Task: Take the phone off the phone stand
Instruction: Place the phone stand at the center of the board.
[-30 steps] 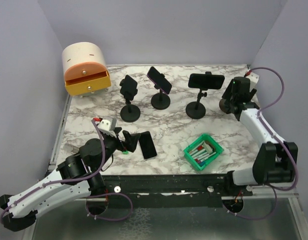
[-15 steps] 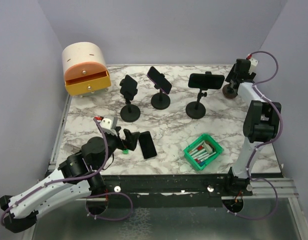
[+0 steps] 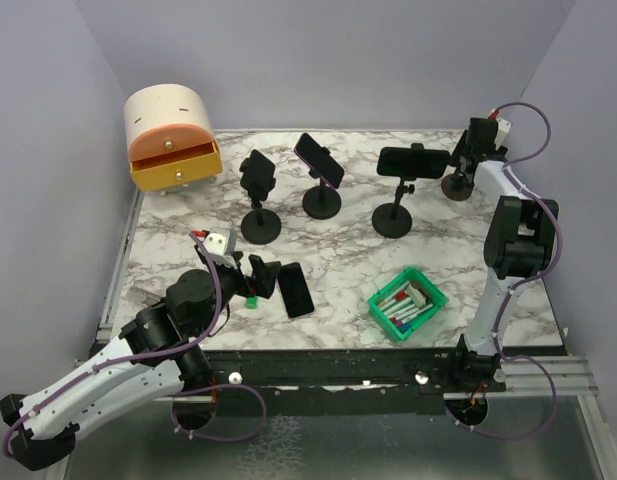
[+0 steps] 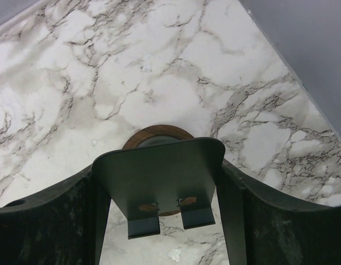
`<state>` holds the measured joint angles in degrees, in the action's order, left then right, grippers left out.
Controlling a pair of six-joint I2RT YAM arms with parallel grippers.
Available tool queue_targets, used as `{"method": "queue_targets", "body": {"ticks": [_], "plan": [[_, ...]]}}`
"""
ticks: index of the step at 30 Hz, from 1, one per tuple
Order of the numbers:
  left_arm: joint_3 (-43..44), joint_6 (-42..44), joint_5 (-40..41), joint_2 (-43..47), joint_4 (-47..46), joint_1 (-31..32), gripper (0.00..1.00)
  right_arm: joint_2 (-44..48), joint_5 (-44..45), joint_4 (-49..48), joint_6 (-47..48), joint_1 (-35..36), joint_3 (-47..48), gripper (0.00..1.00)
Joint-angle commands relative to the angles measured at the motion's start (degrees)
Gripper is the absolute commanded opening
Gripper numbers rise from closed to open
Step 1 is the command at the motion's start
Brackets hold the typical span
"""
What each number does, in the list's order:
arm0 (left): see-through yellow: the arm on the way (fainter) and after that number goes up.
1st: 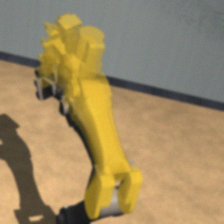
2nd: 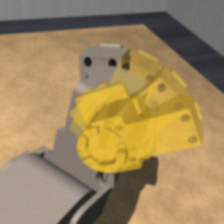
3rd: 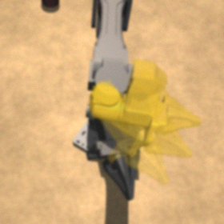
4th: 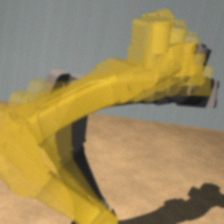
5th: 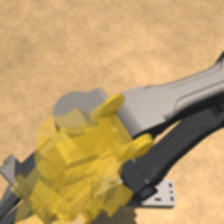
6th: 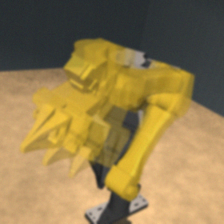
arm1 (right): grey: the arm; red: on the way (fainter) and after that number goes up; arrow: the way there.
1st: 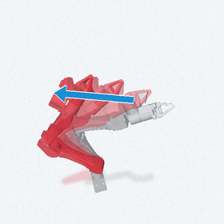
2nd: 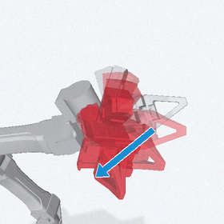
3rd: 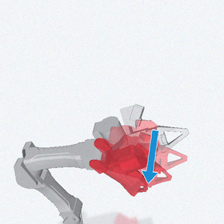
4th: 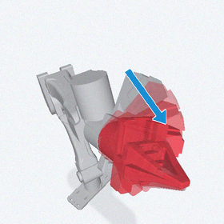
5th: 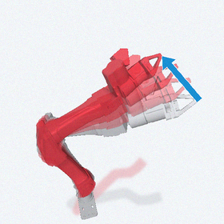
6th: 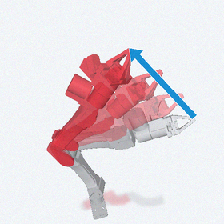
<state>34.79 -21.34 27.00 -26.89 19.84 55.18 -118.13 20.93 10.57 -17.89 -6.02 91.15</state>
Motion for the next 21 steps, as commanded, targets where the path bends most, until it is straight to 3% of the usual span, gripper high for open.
{"method": "queue_targets", "body": {"ticks": [1,7,12,21], "plan": [[-0.69,0.70,-1.36,0.89,-0.76,-0.27,0.98,-1.13,-1.26,2.76,-0.46,-0.34,1.73,0.52],[-0.75,0.69,-1.25,1.02,-0.69,-0.25,0.98,-0.37,-0.74,4.29,-1.00,-0.34,1.76,0.75],[-0.69,0.60,-1.34,1.51,-0.68,-0.25,0.98,1.50,-0.28,5.57,-0.90,-0.51,1.88,0.88],[-0.86,0.69,-1.79,2.81,-0.77,-0.25,0.99,4.48,-3.62,7.94,-1.82,-0.67,2.93,0.99]]}}
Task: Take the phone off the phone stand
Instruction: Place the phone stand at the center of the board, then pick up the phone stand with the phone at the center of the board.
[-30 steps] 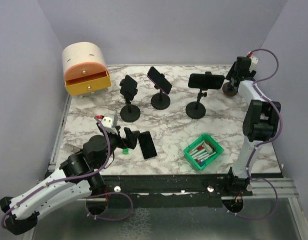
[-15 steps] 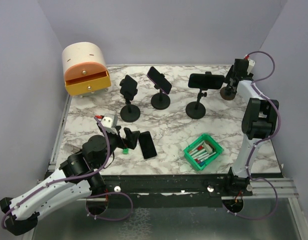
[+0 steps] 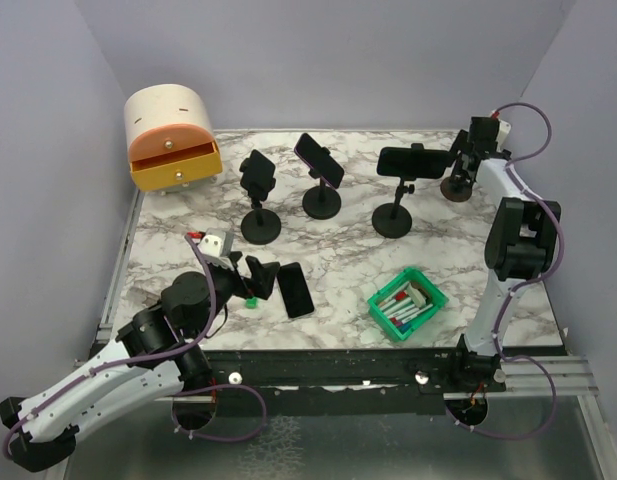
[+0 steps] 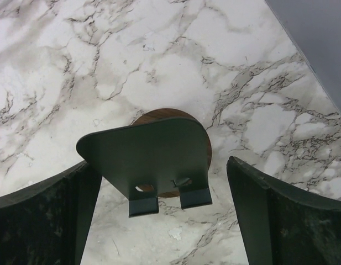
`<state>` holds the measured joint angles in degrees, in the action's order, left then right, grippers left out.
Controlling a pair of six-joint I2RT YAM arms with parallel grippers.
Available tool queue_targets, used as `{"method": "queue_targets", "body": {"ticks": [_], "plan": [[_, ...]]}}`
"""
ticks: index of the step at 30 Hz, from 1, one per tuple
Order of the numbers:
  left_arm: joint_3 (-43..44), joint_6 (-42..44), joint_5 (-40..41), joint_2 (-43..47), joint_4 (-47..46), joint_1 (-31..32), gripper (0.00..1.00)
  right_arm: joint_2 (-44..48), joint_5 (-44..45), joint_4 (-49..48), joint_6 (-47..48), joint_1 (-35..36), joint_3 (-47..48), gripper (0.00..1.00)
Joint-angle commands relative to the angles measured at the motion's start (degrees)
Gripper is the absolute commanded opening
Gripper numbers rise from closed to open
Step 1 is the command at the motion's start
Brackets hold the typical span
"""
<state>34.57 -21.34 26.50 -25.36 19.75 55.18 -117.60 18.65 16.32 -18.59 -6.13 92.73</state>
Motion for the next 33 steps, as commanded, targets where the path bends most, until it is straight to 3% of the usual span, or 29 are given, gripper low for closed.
{"method": "queue_targets", "body": {"ticks": [1,10,18,22,27,33], "plan": [[-0.71,0.71,-1.30,1.54,-0.74,-0.25,0.99,4.56,-1.50,2.11,-1.18,-0.61,1.03,1.00],[-0.88,-0.06,0.33,2.77,-0.92,-0.25,0.99,12.01,-0.46,2.44,-3.10,-0.63,-0.54,1.00],[-0.52,-0.12,-0.62,2.13,-0.81,-0.25,0.99,24.00,4.04,3.19,-12.19,-0.40,-5.94,1.00],[-0.51,-0.27,-1.81,1.85,-1.74,-0.25,0.99,36.81,0.24,-0.62,-16.64,0.08,-15.55,1.00],[-2.62,-2.84,-4.37,2.10,-6.85,-0.25,0.99,58.02,-11.08,-2.83,-22.29,0.79,-35.54,0.97],[-2.22,-4.11,-7.10,1.12,-8.26,-0.25,0.99,74.16,-17.00,8.07,-20.14,4.58,-44.74,0.94]]}}
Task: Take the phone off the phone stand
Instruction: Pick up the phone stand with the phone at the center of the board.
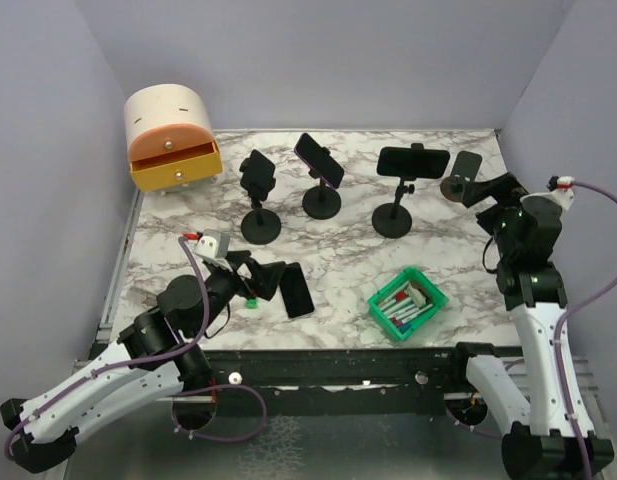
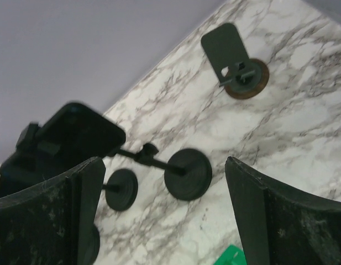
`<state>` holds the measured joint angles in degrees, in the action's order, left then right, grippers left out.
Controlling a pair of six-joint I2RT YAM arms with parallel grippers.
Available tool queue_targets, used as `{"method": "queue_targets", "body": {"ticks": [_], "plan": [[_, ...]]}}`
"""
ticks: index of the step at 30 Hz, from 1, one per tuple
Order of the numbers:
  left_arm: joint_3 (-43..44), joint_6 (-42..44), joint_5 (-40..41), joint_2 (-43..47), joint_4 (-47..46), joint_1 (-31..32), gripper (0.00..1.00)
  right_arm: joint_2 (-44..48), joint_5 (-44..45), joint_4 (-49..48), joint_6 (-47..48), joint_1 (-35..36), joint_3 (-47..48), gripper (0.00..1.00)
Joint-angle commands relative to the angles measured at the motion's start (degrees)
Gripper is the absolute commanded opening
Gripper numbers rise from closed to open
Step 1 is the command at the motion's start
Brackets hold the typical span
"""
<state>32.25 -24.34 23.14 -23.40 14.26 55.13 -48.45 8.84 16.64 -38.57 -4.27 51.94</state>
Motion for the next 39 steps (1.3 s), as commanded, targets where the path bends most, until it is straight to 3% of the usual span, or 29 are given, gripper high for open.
{"method": "queue_targets", "body": {"ticks": [1,8,12,15,23,30,34,39], "plan": [[0.43,-0.99,-3.76,-1.41,-2.51,-0.20,0.99,6.35,-8.36,9.63,0.82,3.45,-4.84,0.93],[0.49,0.79,-4.05,-3.88,-2.14,-0.20,0.99,10.73,-24.02,15.72,8.06,7.83,-11.35,0.84],[-0.87,2.65,-10.73,-6.07,-5.21,-0.20,0.99,12.67,-26.30,16.87,10.45,10.12,-12.45,0.82],[-0.66,1.62,-10.96,-8.61,-6.08,-0.20,0.99,12.21,-25.76,15.89,10.90,12.22,-13.05,0.80],[-0.02,1.57,-6.44,-14.19,-10.09,-0.20,0.99,11.74,-23.40,2.49,11.51,14.77,-17.78,0.79],[4.09,12.60,-1.94,-17.18,-21.62,-0.20,0.98,14.24,-28.17,-11.11,8.17,14.76,-23.23,0.79],[12.34,13.82,-3.88,-26.75,-25.26,-1.02,0.98,14.16,-29.01,-10.94,8.75,14.73,-22.92,0.80],[23.16,4.53,-14.73,-42.61,-29.02,-5.73,0.95,17.23,-29.92,-8.92,8.18,14.85,-22.76,0.80]]}}
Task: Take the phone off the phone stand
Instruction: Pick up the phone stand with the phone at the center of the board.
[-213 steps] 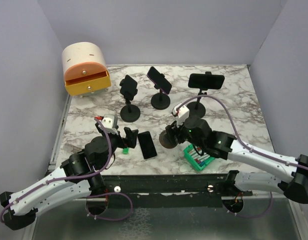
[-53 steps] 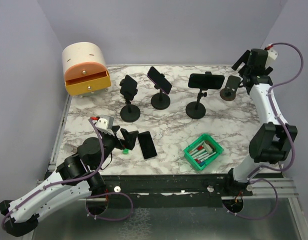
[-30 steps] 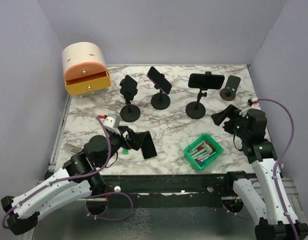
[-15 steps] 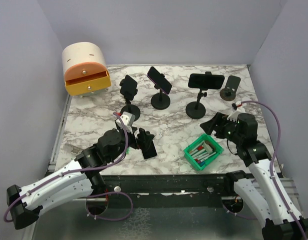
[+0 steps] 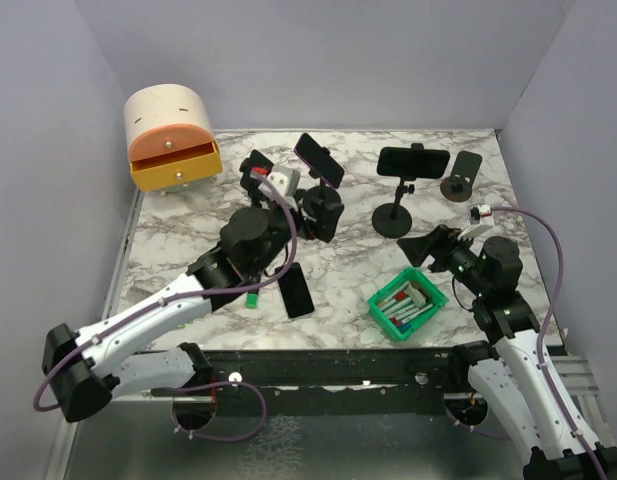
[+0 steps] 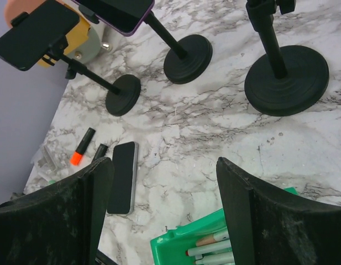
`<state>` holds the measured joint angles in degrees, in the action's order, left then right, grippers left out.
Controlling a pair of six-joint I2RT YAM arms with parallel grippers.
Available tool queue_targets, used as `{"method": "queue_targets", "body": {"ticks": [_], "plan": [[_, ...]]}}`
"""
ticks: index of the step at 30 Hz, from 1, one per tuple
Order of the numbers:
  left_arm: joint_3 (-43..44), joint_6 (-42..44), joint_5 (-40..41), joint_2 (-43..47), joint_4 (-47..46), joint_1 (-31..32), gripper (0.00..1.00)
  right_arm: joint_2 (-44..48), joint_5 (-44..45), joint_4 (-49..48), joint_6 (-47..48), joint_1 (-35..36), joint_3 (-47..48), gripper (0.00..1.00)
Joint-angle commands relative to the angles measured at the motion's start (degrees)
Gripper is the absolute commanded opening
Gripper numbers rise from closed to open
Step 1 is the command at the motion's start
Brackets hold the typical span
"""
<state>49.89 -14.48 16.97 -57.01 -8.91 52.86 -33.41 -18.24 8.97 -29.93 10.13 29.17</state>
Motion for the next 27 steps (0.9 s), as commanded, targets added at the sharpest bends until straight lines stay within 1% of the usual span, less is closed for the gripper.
{"method": "queue_targets", "body": {"ticks": [1,4,6,8,11,14,19,22,27], "plan": [[6.63,-7.78,-11.93,-11.21,-8.09,-5.19,0.95,2.28,-3.89,-0.89,-0.54,0.43,0.20,0.80],[11.20,-14.14,-21.68,-17.71,-11.76,-10.78,0.92,2.60,-7.67,-1.12,-0.14,0.43,-0.14,0.81],[14.48,-15.69,-28.92,-22.17,-14.21,-13.55,0.91,3.14,-9.85,-1.51,0.03,0.50,-1.15,0.82],[17.37,-14.71,-35.05,-25.33,-15.99,-14.60,0.91,3.92,-11.28,-1.61,0.11,0.50,-2.19,0.82],[21.63,-12.27,-42.61,-29.28,-16.14,-15.70,0.91,4.90,-12.43,-1.59,0.18,0.59,-2.91,0.82],[24.90,-11.08,-47.93,-33.11,-16.23,-16.99,0.92,5.48,-13.53,-1.32,0.14,0.74,-2.72,0.82],[29.76,-9.26,-54.65,-39.13,-16.25,-18.03,0.92,6.42,-16.35,2.72,0.18,1.92,-0.41,0.82],[31.84,-8.81,-54.63,-42.11,-16.32,-18.63,0.92,7.29,-17.19,4.61,-0.03,2.40,1.19,0.82],[35.54,-8.06,-55.45,-46.68,-16.32,-19.11,0.90,8.23,-15.96,7.00,-0.51,2.94,5.63,0.82]]}}
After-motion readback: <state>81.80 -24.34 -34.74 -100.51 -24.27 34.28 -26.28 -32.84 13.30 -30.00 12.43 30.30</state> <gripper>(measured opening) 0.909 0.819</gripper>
